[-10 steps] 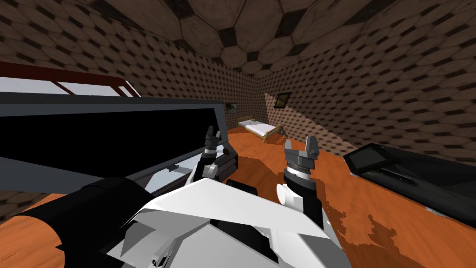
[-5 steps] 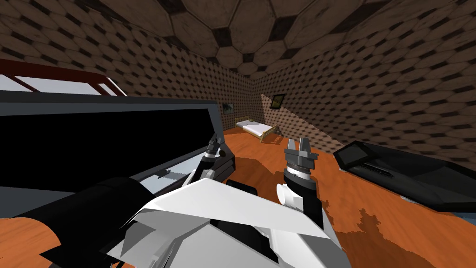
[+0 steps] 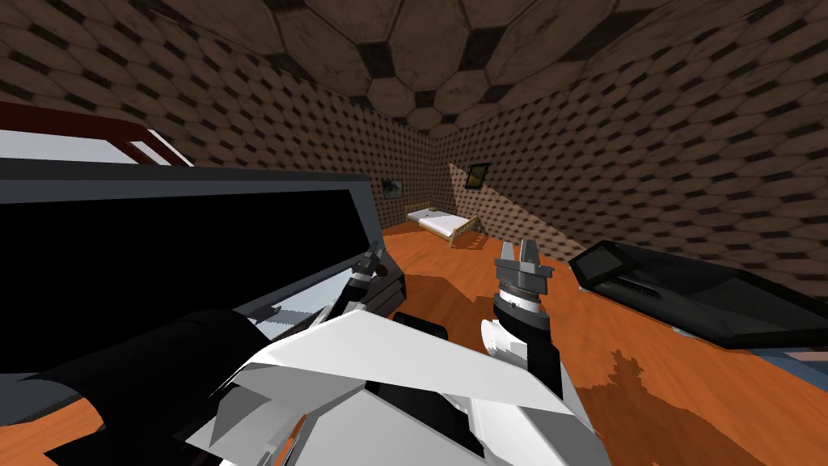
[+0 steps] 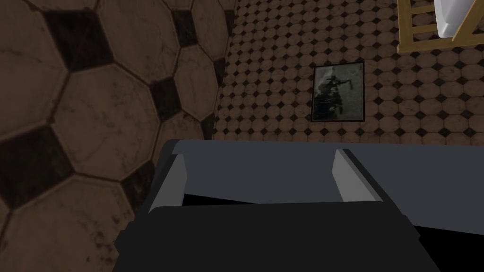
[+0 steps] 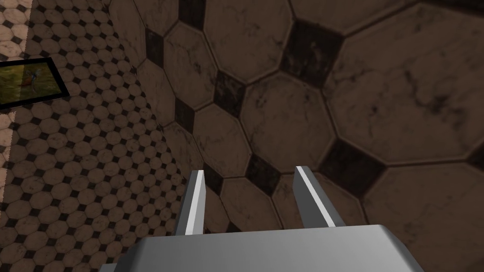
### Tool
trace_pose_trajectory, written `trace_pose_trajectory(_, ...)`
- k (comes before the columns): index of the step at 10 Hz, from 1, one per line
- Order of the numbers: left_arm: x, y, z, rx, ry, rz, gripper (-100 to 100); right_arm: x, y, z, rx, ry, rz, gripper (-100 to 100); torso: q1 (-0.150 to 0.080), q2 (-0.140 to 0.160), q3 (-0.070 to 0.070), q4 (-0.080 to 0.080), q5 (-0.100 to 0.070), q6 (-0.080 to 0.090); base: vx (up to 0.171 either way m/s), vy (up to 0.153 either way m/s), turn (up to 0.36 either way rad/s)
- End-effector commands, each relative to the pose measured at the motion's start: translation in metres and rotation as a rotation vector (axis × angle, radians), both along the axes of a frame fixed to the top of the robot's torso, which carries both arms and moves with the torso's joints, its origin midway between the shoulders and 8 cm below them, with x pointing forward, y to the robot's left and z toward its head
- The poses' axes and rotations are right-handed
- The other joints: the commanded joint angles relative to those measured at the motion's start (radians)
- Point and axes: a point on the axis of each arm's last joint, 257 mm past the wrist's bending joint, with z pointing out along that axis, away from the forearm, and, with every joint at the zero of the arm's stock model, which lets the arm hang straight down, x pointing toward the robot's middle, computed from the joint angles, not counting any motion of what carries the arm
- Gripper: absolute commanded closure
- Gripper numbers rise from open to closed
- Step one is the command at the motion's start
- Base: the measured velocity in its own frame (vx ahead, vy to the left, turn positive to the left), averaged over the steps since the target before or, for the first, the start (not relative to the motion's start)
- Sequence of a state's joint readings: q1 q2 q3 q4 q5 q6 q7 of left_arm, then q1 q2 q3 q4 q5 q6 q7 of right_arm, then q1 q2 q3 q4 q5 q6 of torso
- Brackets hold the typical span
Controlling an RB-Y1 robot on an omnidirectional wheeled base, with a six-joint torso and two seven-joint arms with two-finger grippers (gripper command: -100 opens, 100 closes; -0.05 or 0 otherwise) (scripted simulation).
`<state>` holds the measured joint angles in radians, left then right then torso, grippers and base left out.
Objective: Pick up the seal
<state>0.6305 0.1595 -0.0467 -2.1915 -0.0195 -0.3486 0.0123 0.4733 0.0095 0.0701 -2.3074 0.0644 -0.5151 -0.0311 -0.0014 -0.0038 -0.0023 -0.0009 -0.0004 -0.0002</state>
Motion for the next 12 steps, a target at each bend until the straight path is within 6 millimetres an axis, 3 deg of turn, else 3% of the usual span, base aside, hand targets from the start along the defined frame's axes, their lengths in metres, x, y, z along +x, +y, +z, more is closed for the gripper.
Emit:
trace_pose_trajectory(1,-0.005,0.007,-0.024,0.003,0.073,0.007,-100,0.0,0.0,0.0,0.0,0.0,0.0,0,0.0,0.0,0.0,0.0,0.0,0.0,0.057,-0.02,-0.101)
trace_pose_trajectory(4,-0.026,0.035,-0.095,0.004,0.282,0.037,-100,0.0,0.0,0.0,0.0,0.0,0.0,0,0.0,-0.003,-0.001,-0.001,0.0,0.0,0.11,-0.025,-0.161)
trace_pose_trajectory(5,-0.026,0.035,-0.096,0.004,0.285,0.038,-100,0.0,0.0,0.0,0.0,0.0,0.0,0,0.001,-0.004,-0.002,-0.001,0.0,0.0,0.091,-0.01,-0.063)
trace_pose_trajectory(7,-0.051,0.057,-0.146,-0.002,0.437,0.067,-100,0.0,0.0,0.0,0.0,0.0,0.0,0,-0.001,-0.002,-0.001,0.0,0.0,0.0,0.098,-0.028,-0.165)
trace_pose_trajectory(8,-0.051,0.057,-0.146,-0.002,0.437,0.067,-100,0.0,0.0,0.0,0.0,0.0,0.0,0,0.0,-0.003,-0.002,-0.001,0.0,0.001,0.081,-0.005,-0.077)
trace_pose_trajectory(10,-0.085,0.079,-0.196,-0.015,0.596,0.107,-100,0.0,0.0,0.0,0.0,0.0,0.0,0,0.0,-0.001,-0.001,0.0,0.0,0.0,0.103,-0.016,-0.186)
trace_pose_trajectory(11,-0.085,0.08,-0.197,-0.015,0.597,0.107,-100,0.0,0.0,0.0,0.0,0.0,0.0,0,0.0,-0.003,-0.002,-0.001,0.0,0.001,0.092,-0.01,-0.051)
trace_pose_trajectory(12,-0.106,0.092,-0.221,-0.024,0.678,0.131,-100,0.0,0.0,0.0,0.0,0.0,0.0,0,0.0,-0.002,-0.001,0.0,0.0,0.0,0.078,-0.01,-0.115)
